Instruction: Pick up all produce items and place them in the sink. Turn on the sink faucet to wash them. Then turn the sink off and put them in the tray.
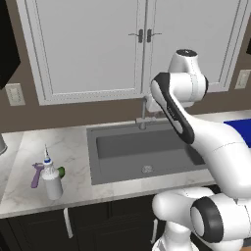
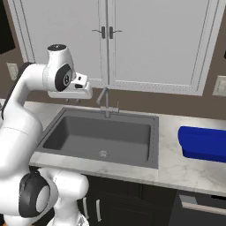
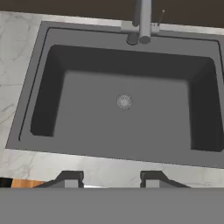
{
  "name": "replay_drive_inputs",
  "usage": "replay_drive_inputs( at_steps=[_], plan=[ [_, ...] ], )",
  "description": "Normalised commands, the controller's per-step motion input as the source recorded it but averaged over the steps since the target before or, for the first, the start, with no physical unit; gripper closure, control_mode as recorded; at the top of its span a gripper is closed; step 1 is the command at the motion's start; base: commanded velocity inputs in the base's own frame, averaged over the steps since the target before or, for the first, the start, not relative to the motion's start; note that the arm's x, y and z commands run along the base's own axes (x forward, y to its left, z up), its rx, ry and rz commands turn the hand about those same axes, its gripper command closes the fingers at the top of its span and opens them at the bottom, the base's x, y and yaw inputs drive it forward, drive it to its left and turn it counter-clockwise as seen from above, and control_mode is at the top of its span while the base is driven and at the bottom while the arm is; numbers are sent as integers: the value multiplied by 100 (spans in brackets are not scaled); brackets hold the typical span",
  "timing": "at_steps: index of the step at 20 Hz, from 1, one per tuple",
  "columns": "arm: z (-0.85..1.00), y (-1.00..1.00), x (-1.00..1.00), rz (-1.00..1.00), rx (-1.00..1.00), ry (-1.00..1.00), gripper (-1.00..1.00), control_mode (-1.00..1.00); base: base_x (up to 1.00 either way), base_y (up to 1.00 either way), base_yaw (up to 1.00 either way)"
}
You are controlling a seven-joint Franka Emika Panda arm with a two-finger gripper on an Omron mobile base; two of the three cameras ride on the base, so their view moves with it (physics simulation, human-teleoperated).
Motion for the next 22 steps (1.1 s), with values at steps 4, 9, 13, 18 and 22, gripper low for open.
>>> replay_drive_inputs(
  at_steps=[4, 9, 13, 18, 22],
  plan=[
    [0, 7, -18, 1, 0, 0, -100, -100, 0, 0, 0],
    [-7, 45, -20, 3, -2, 1, -100, -100, 0, 0, 0],
    [-13, 75, -11, 0, -2, 7, -100, -100, 0, 0, 0],
    [-14, 82, -9, 0, 0, 11, -100, -100, 0, 0, 0],
    [-5, 71, 0, 0, 0, 15, -100, -100, 0, 0, 0]
  ],
)
